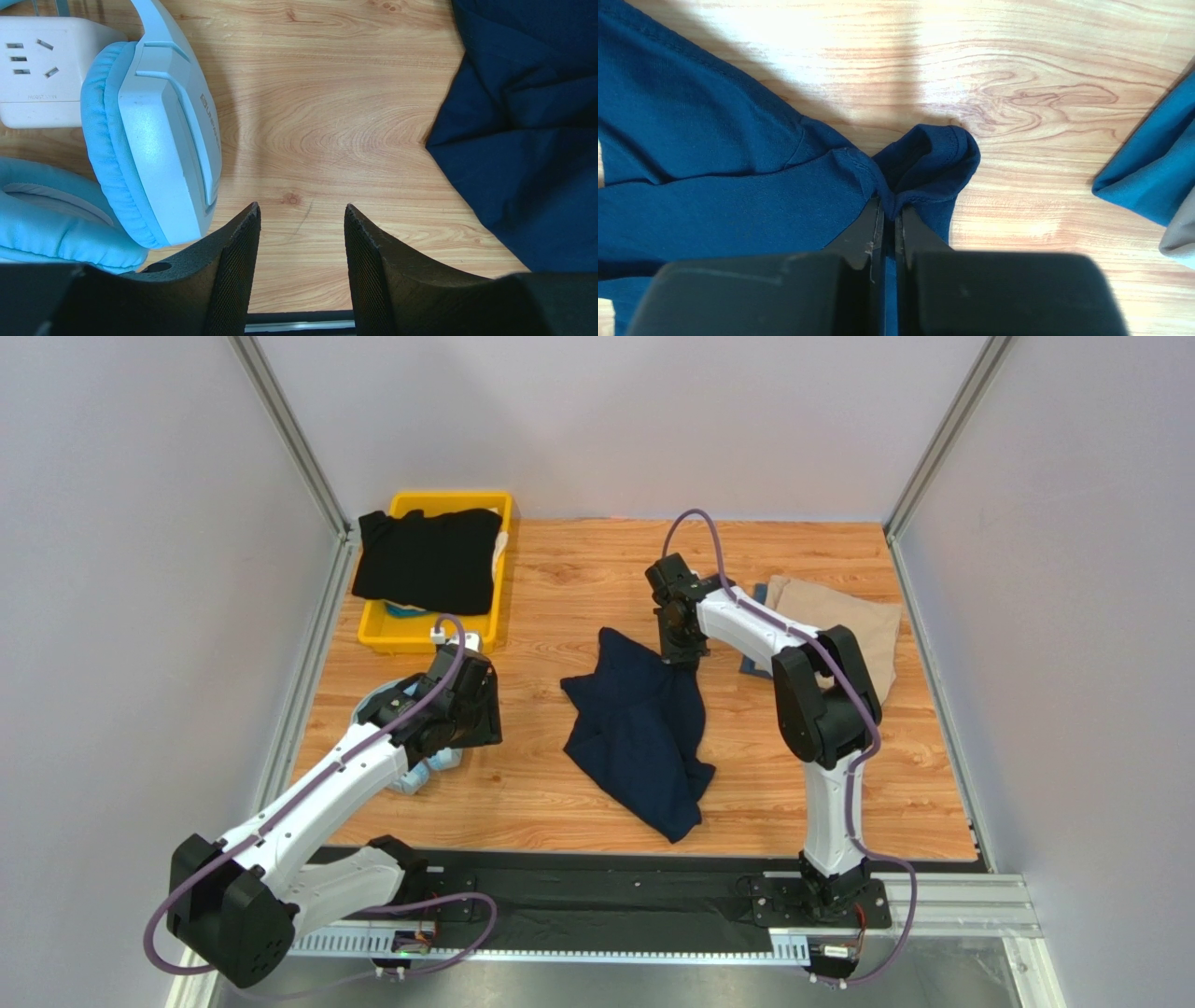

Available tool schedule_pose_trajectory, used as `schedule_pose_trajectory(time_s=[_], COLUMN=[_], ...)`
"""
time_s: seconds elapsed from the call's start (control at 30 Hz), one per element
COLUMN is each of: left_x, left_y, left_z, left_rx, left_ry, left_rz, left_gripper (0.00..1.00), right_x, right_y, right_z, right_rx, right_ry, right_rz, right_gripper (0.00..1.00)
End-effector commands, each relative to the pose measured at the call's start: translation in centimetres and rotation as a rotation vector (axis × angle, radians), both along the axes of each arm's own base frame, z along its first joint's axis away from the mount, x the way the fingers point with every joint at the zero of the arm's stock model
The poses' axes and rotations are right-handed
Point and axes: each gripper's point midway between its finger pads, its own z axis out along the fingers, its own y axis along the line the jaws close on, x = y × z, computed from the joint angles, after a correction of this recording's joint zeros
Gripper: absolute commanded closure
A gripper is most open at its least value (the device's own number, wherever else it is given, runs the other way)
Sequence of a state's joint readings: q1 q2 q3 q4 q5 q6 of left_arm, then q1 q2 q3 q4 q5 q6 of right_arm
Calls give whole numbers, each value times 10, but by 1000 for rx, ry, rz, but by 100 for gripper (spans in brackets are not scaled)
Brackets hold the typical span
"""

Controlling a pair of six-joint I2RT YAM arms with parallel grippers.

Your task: Fold and stack the t-shirts

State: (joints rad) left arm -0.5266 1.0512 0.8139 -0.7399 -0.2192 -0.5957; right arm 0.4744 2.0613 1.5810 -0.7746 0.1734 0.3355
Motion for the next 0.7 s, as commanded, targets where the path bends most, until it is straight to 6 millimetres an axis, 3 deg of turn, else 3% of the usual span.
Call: schedule_pose_trajectory(time_s=[0.0, 0.17, 0.27, 0.3, 0.4, 0.43, 0.5, 0.53, 0.67], left_x=[6, 6, 5, 4, 1, 0, -2, -3, -6], left_y=[-1, -1, -1, 0, 1, 2, 3, 4, 5], left_z=[10, 12, 11, 11, 11, 12, 12, 13, 18], left_rx=[-5, -7, -13, -12, -20, -23, -25, -32, -41], left_ry=[-35, -40, -40, -41, -44, -51, -52, -57, -64], left_rz=[-8, -9, -7, -7, -5, -3, 2, 4, 8], left_gripper=[46, 46, 46, 46, 46, 46, 46, 46, 46], right_x=[18, 25, 26, 22, 13, 7, -3, -12, -36], right_y=[7, 8, 12, 18, 26, 26, 30, 31, 31], right_z=[33, 93, 142, 169, 214, 243, 267, 290, 349], right_rx=[64, 130, 188, 243, 336, 372, 426, 460, 543], right_ry=[-131, -296, -391, -441, -524, -581, -612, -655, -756], right_rz=[18, 21, 45, 79, 119, 130, 163, 190, 252], right_gripper=[100, 100, 100, 100, 100, 100, 100, 100, 100])
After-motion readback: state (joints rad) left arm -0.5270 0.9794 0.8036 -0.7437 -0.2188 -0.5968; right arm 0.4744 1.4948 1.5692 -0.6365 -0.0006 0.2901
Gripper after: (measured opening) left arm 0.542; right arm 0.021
